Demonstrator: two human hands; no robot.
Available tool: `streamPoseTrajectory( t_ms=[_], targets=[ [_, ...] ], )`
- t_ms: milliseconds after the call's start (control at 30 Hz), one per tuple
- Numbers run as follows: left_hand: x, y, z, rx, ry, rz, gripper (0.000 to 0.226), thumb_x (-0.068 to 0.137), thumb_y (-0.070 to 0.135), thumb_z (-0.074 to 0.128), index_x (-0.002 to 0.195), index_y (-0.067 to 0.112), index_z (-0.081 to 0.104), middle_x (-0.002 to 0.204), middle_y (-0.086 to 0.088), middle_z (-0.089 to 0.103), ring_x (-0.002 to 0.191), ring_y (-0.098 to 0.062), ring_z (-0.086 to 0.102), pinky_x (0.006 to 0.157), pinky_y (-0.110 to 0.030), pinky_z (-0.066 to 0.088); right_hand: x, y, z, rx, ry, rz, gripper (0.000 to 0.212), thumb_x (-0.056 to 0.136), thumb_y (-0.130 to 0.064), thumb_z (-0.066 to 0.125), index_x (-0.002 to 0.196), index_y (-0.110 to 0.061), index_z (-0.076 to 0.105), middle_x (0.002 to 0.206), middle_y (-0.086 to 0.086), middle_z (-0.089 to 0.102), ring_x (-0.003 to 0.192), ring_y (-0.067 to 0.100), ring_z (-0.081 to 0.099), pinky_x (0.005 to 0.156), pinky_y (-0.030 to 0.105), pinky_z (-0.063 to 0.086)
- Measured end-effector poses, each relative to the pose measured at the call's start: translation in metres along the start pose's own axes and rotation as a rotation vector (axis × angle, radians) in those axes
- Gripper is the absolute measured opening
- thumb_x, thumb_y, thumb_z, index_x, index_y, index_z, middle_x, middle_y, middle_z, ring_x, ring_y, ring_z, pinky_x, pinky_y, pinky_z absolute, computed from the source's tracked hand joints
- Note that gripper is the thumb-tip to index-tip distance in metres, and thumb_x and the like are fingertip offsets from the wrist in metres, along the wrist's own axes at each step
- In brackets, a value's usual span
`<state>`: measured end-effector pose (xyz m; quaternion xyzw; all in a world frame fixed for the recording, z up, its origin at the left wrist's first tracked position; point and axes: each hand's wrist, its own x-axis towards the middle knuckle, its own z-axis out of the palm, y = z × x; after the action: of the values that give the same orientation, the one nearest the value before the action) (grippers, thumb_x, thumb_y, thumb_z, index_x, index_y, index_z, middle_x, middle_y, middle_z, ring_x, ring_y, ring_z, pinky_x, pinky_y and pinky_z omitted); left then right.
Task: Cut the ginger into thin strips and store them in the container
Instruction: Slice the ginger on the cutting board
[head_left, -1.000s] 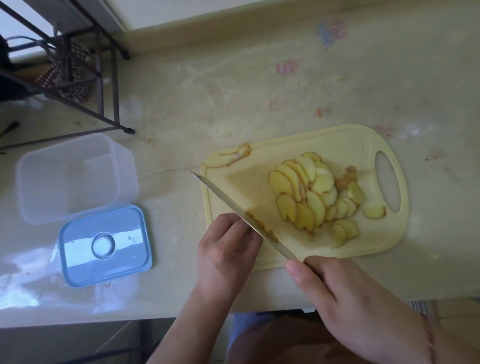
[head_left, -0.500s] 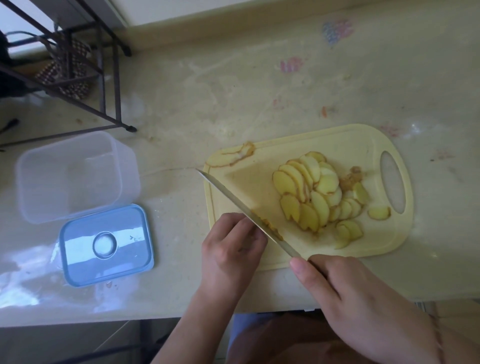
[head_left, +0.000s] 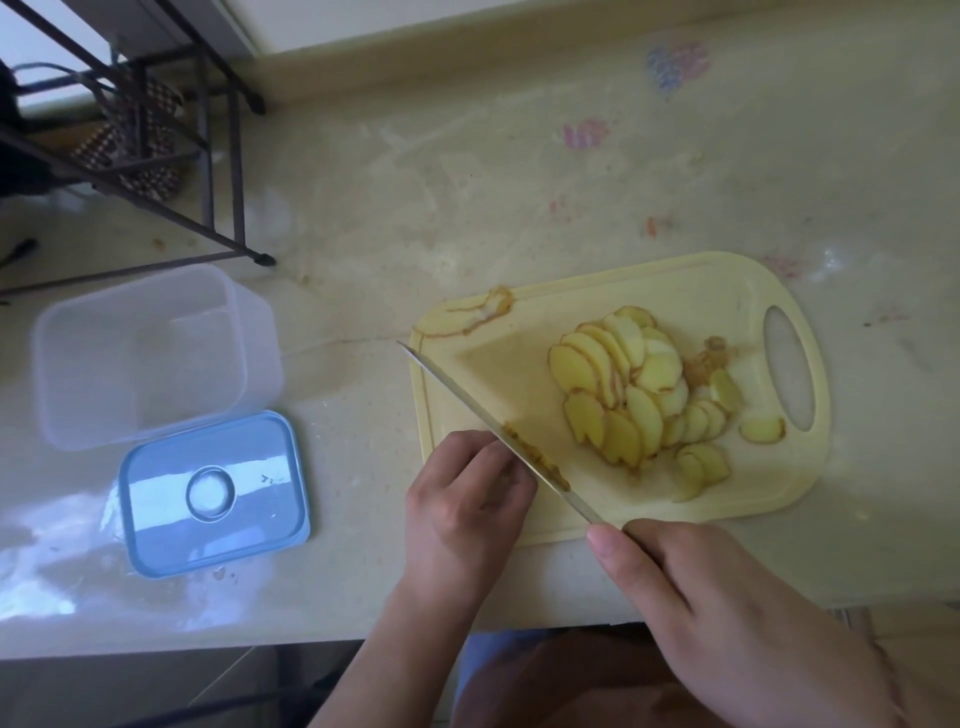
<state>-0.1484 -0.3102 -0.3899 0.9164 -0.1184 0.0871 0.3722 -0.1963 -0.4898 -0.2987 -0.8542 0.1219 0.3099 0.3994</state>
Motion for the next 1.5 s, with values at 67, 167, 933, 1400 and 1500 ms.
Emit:
streamPoseTrajectory(
  t_ms=[67,167,933,1400,1500],
  targets=[
    [0.0,0.001,0.0,0.001,-0.005,0.005,0.007,0.077,-0.001,0.076,0.078,0.005,0.077,0.081,-0.001,0.065,0.068,-0.01,0.057,0.063,-0.009,0.039,0.001,0.002,0.002,-0.01,0.011,-0.001,0.08,0.069,-0.088,0.011,0.061,-0.014,0.04,0.061,-0.006,0.054,0.06,0.014,0.05,0.06,0.03,0.037],
    [0.001,0.001,0.001,0.002,0.005,0.014,0.006,0.077,-0.001,0.076,0.079,0.005,0.077,0.082,-0.001,0.066,0.068,-0.011,0.06,0.063,-0.009,0.041,0.01,0.002,0.006,0.0,0.008,-0.023,0.085,0.072,-0.088,0.01,0.065,-0.012,0.046,0.063,0.001,0.056,0.064,0.016,0.053,0.064,0.03,0.04],
    [0.001,0.011,0.008,-0.002,0.031,-0.054,0.017,0.071,-0.006,0.08,0.083,0.005,0.076,0.087,-0.002,0.067,0.071,-0.015,0.064,0.066,-0.013,0.047,0.012,-0.007,-0.015,0.031,-0.019,-0.042,0.064,0.076,-0.077,0.023,0.056,-0.018,0.039,0.047,-0.011,0.048,0.05,0.007,0.045,0.055,0.022,0.036],
    [-0.003,0.008,0.009,-0.01,0.071,-0.037,0.008,0.076,-0.001,0.076,0.079,0.007,0.076,0.086,0.0,0.067,0.07,-0.012,0.063,0.062,-0.016,0.05,0.005,0.003,-0.009,0.016,-0.016,-0.03,0.071,0.08,-0.082,0.019,0.06,-0.016,0.036,0.051,-0.003,0.043,0.052,0.011,0.044,0.053,0.025,0.032],
    [-0.004,0.007,0.009,-0.012,0.058,-0.045,0.008,0.077,-0.002,0.075,0.078,0.006,0.076,0.082,0.0,0.064,0.069,-0.006,0.055,0.064,-0.01,0.043,0.001,0.007,-0.007,-0.005,0.016,-0.065,0.067,0.072,-0.088,0.014,0.068,-0.029,0.044,0.057,-0.005,0.049,0.057,0.011,0.049,0.054,0.024,0.033]
  ],
)
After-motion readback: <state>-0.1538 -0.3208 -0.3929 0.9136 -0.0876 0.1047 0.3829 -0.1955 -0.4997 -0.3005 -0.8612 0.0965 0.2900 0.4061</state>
